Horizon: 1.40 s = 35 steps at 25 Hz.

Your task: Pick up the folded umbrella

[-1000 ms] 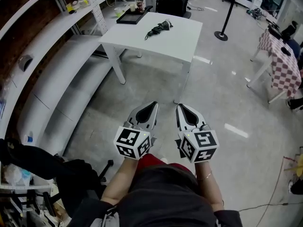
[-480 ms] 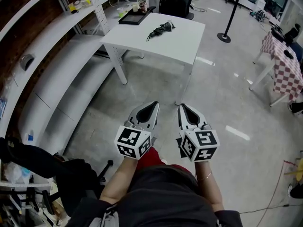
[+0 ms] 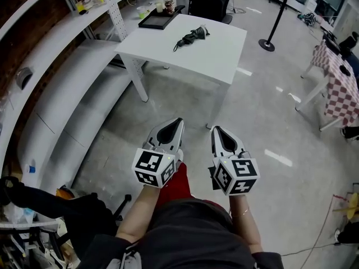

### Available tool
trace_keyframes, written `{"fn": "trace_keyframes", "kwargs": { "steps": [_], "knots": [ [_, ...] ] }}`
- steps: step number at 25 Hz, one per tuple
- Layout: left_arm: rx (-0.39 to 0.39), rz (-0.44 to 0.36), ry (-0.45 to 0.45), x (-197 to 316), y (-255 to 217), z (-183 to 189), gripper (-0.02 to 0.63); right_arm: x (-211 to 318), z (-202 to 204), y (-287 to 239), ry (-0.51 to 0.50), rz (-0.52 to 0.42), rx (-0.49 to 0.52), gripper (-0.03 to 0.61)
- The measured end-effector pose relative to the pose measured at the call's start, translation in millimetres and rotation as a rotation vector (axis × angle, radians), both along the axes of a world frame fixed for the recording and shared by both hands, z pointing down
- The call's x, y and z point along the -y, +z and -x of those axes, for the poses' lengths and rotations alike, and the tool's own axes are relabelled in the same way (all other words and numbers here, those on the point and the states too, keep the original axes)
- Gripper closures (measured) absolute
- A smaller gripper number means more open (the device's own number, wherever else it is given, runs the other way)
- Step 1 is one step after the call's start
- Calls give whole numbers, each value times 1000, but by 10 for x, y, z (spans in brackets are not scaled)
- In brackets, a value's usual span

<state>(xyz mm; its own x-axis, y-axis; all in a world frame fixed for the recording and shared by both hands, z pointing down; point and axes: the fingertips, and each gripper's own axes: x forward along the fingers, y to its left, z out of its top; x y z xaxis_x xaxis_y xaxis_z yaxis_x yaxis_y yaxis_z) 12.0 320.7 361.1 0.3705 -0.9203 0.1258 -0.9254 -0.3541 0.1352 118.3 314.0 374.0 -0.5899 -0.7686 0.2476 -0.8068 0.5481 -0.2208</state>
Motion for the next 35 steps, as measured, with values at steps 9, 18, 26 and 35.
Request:
{"fn": "trace_keyframes", "kwargs": {
  "steps": [9,18,26,35],
  "knots": [
    [-11,15,12,1180,62,463,601,1134,400,60,34,31,-13,560],
    [-3,34,17,2268,51,955,600,2201,813,-3,63,36,-5,560],
    [1,48,53,2954,105,1231,598,2863,1104,-23,88,36,-16,560],
    [1,84,70,3385,228,1411,550,3260,1260,75,104,57,-31,560]
  ]
}}
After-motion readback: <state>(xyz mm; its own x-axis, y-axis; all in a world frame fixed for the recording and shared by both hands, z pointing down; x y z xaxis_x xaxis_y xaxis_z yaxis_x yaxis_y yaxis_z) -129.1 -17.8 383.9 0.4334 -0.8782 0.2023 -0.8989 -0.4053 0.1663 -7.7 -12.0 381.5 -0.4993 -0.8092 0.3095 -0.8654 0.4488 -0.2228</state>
